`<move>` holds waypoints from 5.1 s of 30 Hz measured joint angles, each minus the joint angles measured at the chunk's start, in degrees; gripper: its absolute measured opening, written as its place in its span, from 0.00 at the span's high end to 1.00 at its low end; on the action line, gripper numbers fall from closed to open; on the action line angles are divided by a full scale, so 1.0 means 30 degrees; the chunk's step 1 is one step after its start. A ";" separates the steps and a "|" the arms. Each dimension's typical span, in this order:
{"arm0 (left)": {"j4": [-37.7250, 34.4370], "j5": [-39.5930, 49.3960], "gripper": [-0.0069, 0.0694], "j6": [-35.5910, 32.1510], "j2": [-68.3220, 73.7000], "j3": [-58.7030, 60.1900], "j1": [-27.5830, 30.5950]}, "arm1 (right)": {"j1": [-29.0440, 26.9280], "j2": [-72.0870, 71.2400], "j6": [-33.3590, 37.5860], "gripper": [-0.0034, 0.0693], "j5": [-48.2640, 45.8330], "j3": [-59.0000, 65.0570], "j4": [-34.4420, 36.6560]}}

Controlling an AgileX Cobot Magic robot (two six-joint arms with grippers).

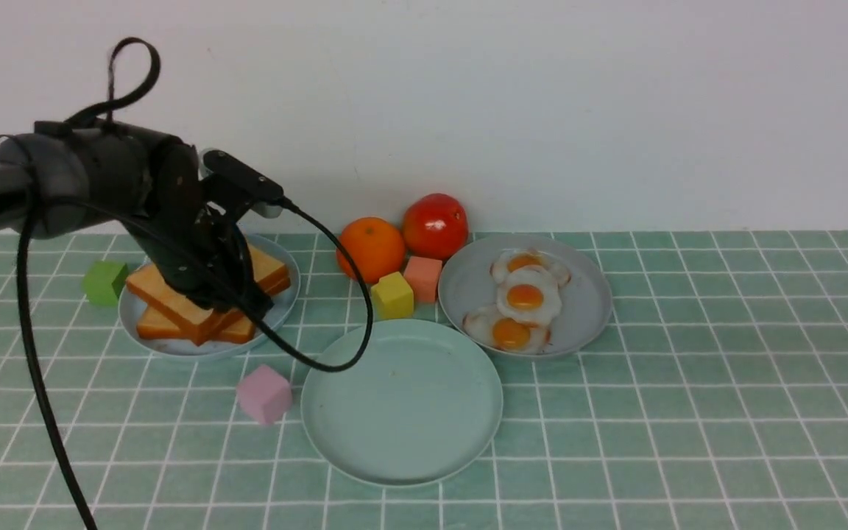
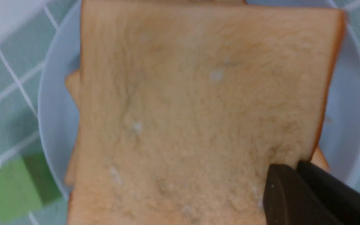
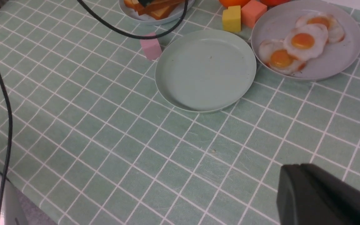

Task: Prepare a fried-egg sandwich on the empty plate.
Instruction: Use the left arm to grab a slice of bread, then use the left arm to put a slice of bread into the empty plate in the middle, then use the right arm to grab a fried egg, then use the right arm to place the fried egg on the slice of bread in the middle

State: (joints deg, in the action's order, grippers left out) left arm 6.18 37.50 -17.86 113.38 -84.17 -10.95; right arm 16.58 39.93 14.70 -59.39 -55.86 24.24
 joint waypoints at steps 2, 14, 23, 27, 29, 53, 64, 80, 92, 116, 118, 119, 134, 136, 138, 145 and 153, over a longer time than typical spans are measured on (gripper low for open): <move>-0.0377 0.0336 0.90 0.0000 -0.0873 0.0059 0.0000 | 0.0000 0.0000 0.0000 0.93 -0.0036 0.0000 0.0000; -0.2541 0.0750 0.91 -0.1278 -0.5088 0.2826 -0.7066 | 0.0000 0.0000 0.0000 0.92 -0.0122 0.0000 -0.0015; 0.0427 -0.0522 0.91 0.0851 -0.2777 0.3650 -1.0117 | 0.0000 0.0000 0.0000 0.91 -0.0827 0.0000 -0.0081; 0.1716 -0.0890 0.91 0.1865 -0.2302 0.3659 -1.0117 | 0.0000 0.0000 0.0000 0.90 -0.1221 0.0000 -0.0089; 0.2638 -0.1117 0.91 0.2317 -0.2115 0.3659 -1.0117 | 0.0000 0.0000 0.0000 0.89 -0.1514 0.0000 -0.0089; 0.2512 0.1404 0.50 1.0414 -0.9774 0.2444 -1.2079 | -0.0025 0.6086 -0.1897 0.65 0.1333 -0.0127 0.0009; 0.2127 0.0459 0.93 1.3035 -2.3219 0.9449 -1.2403 | -0.2373 1.6494 -0.0351 0.48 0.3322 -0.4039 0.4133; 0.3290 -0.4816 0.93 1.6355 -2.9449 1.6097 -1.2403 | -0.3207 2.6719 0.0074 0.48 0.5418 -1.0879 0.6982; 0.3371 -0.5041 0.93 1.6375 -2.9449 1.6097 -1.2403 | -0.3334 3.0022 0.0059 0.48 0.5908 -1.3501 0.8654; 0.3371 -0.5024 0.93 1.6434 -2.9449 1.6097 -1.2403 | -0.3494 3.0526 0.0059 0.79 0.6273 -1.3681 0.9706; 0.3371 -0.5024 0.93 1.6434 -2.9449 1.6097 -1.2403 | -0.3572 3.0444 0.0059 0.79 0.6111 -1.3681 0.9798; 0.3371 -0.5024 0.93 1.6434 -2.9449 1.6097 -1.2403 | -0.3591 3.0392 0.0059 0.79 0.6081 -1.3681 0.9798; 0.4939 -0.2037 0.93 1.8006 -2.9449 1.6097 -1.2403 | -0.3335 2.4428 0.1283 0.85 0.0724 -1.3609 0.9251; 0.5698 -0.1377 0.93 1.8654 -2.9449 1.6097 -1.2403 | -0.2620 2.3666 0.1283 0.85 -0.0303 -1.3425 0.9041; 0.6134 -0.1109 0.93 1.8939 -2.9449 1.6097 -1.2403 | -0.1897 2.3260 0.1283 0.85 -0.0700 -1.3139 0.8984; 0.6917 -0.0860 0.92 1.9445 -2.9449 1.6097 -1.2403 | 0.2636 2.3511 0.1050 0.85 0.1914 -1.0126 0.8615; 0.6917 -0.0845 0.92 1.9493 -2.9449 1.6097 -1.2403 | 0.2871 2.5917 0.1011 0.85 0.6124 -0.9875 0.9914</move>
State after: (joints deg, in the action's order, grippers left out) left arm 26.93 34.96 40.62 25.04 -35.88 -48.16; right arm 25.19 117.68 17.73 -41.01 -85.48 53.98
